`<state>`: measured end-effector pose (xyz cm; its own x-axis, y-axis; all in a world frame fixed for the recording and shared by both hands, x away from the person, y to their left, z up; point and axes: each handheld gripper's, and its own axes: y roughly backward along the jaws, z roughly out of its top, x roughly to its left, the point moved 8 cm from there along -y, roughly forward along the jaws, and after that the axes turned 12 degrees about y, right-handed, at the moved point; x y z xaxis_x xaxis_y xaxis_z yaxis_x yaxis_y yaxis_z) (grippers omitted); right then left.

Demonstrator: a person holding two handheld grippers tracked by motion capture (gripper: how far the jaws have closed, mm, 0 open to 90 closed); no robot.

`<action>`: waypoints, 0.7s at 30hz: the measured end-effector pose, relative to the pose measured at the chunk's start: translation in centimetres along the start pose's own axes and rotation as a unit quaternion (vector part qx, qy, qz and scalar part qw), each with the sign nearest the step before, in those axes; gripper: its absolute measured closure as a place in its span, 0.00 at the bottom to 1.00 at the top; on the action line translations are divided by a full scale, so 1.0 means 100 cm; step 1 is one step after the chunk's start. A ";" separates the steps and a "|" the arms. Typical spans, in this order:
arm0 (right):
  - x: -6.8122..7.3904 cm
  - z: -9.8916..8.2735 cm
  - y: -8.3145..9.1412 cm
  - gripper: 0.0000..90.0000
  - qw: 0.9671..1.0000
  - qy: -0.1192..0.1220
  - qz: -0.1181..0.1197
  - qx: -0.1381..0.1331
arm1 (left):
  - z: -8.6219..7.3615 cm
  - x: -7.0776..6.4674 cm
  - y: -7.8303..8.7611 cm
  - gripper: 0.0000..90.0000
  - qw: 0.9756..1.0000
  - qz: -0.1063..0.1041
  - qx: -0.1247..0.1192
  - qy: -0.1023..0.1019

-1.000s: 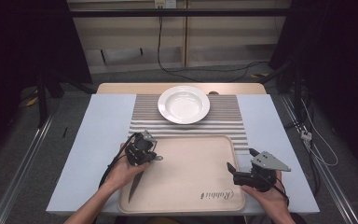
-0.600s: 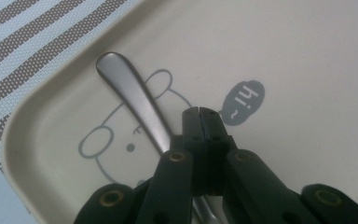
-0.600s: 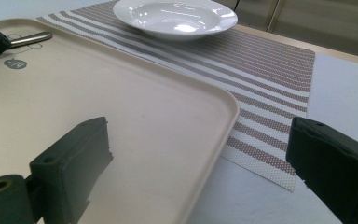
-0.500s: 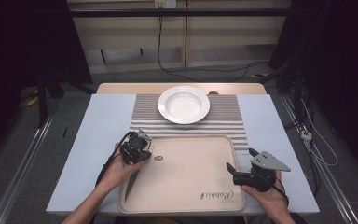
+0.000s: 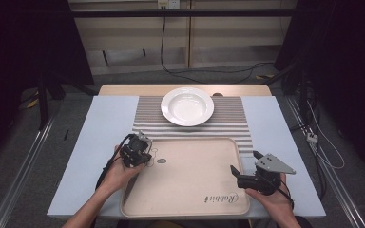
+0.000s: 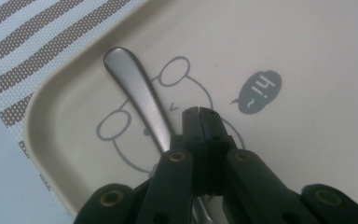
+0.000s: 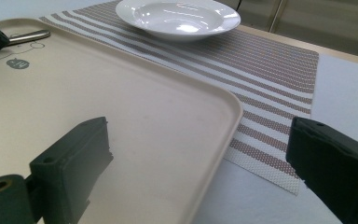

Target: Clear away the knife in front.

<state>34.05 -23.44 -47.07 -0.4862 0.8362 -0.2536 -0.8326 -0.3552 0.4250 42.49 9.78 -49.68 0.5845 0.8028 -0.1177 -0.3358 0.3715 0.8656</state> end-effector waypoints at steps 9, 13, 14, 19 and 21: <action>0.000 0.000 -0.001 0.07 1.000 -0.001 0.002 0.000 | -0.003 0.008 0.003 1.00 1.000 0.004 0.005 0.006; 0.000 0.000 -0.002 0.07 1.000 -0.002 0.002 0.001 | -0.003 0.011 0.004 1.00 1.000 0.017 0.012 0.015; 0.001 0.000 -0.002 0.07 1.000 -0.002 0.002 0.001 | -0.004 0.012 0.005 1.00 1.000 0.022 0.015 0.015; 0.001 0.000 -0.002 0.07 1.000 -0.002 0.001 0.002 | -0.006 0.017 0.007 1.00 0.999 0.022 0.017 0.017; 0.001 0.000 -0.003 0.07 1.000 -0.002 0.001 0.003 | -0.006 0.018 0.007 1.00 1.000 0.020 0.018 0.017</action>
<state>34.22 -23.31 -47.23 -0.4873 0.8371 -0.2485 -0.8298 -0.3553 0.4304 42.88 11.81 -49.58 0.5458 0.8320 -0.0992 -0.3312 0.3230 0.8865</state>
